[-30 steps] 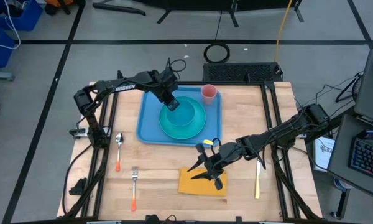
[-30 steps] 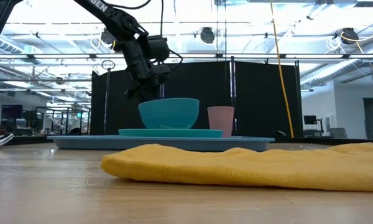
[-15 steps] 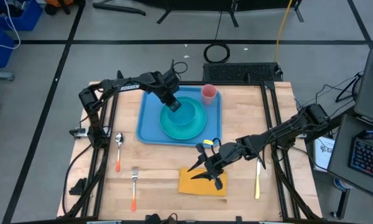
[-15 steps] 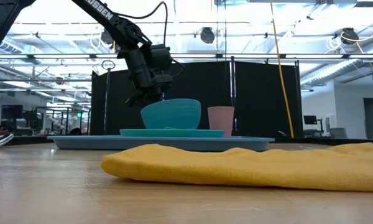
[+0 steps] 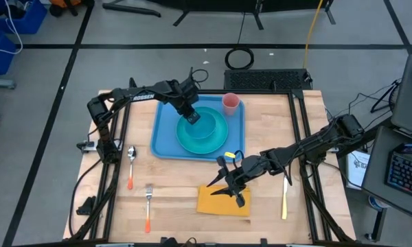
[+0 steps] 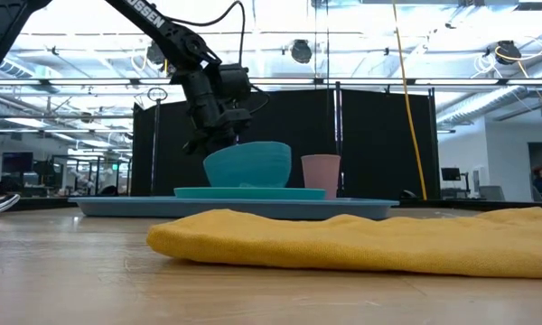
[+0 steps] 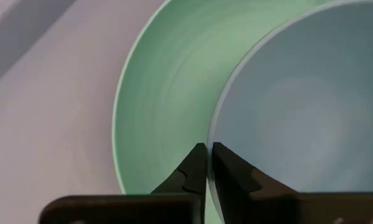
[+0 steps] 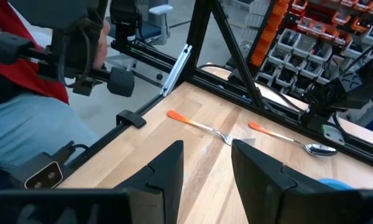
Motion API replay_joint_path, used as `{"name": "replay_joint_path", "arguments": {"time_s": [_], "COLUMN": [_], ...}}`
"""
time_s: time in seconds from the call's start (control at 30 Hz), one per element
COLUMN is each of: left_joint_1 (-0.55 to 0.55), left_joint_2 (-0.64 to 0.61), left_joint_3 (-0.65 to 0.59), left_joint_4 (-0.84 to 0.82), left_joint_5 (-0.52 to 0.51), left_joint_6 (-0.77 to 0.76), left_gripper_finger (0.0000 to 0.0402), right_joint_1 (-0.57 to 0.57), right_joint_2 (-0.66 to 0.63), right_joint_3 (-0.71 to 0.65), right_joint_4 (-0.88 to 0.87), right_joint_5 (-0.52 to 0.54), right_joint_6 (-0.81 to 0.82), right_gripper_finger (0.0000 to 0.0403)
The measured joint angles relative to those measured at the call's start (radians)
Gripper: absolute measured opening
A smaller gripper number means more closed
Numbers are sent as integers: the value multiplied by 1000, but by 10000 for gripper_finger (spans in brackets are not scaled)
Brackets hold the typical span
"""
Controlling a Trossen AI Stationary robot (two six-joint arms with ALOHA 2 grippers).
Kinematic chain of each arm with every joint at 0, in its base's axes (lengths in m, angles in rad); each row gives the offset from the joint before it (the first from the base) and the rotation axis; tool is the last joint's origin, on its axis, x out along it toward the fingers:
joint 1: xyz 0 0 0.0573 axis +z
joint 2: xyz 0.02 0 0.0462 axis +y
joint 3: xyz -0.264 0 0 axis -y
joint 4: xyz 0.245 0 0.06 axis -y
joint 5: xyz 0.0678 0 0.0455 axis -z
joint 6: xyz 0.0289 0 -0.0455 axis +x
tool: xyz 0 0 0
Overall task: Set up tray
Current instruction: Put the blue bowl on the green plate
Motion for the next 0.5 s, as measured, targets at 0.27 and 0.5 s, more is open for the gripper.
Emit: {"name": "replay_joint_path", "arguments": {"time_s": [0.27,0.5], "left_joint_1": [-1,-1], "left_joint_2": [1,0], "left_joint_3": [-1,3], "left_joint_4": [-9,-17], "left_joint_5": [7,20], "left_joint_6": [-4,-11], "left_gripper_finger": [21,20], "right_joint_1": [0,0], "right_joint_2": [0,0], "right_joint_3": [0,0], "right_joint_4": [0,0], "right_joint_5": [0,0], "right_joint_6": [0,0], "right_gripper_finger": [128,128]}}
